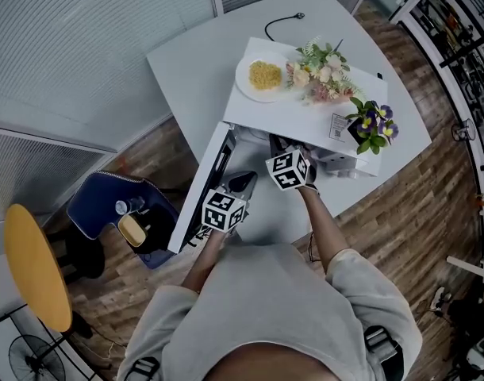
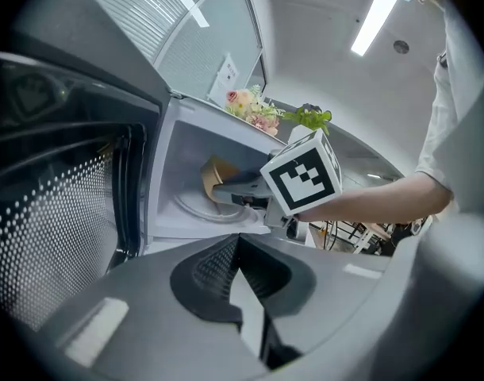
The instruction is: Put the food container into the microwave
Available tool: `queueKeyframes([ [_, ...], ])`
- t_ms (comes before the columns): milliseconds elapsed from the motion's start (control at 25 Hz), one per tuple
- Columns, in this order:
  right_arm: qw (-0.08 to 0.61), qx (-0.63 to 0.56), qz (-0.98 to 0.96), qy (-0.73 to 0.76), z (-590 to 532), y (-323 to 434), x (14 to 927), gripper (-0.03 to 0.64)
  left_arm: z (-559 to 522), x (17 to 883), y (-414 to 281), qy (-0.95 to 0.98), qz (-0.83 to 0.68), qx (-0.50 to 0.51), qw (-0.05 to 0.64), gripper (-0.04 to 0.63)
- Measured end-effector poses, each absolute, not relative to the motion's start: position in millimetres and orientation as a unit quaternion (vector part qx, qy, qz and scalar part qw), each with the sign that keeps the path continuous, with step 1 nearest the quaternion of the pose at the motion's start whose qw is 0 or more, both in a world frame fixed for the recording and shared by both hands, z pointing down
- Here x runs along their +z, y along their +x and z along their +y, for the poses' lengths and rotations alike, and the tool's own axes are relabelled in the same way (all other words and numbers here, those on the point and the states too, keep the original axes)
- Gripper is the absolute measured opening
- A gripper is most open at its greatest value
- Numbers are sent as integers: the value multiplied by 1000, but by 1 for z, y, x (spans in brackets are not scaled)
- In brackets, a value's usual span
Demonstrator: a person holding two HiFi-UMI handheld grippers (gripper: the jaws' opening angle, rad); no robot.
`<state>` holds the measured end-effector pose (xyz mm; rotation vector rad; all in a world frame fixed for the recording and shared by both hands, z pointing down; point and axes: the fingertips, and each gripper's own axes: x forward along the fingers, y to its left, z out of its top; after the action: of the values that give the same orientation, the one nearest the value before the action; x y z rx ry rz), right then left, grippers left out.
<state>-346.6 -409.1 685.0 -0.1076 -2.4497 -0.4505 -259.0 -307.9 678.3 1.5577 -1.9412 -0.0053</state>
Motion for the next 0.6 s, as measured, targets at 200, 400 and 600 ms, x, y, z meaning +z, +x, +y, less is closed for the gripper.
queueKeyframes([
  [200,328,-197,-923,-38,-410,-350,696,29,-309,681,-258,593,-738,-2,323,11],
  [400,340,-211,-915,-42,-409,-354,706,29,-309,681,-260,595,-736,-1,323,11],
  [600,352,-220,-909,-41,-410,-357,715,29,-308,680,-261,594,-737,-1,323,11],
])
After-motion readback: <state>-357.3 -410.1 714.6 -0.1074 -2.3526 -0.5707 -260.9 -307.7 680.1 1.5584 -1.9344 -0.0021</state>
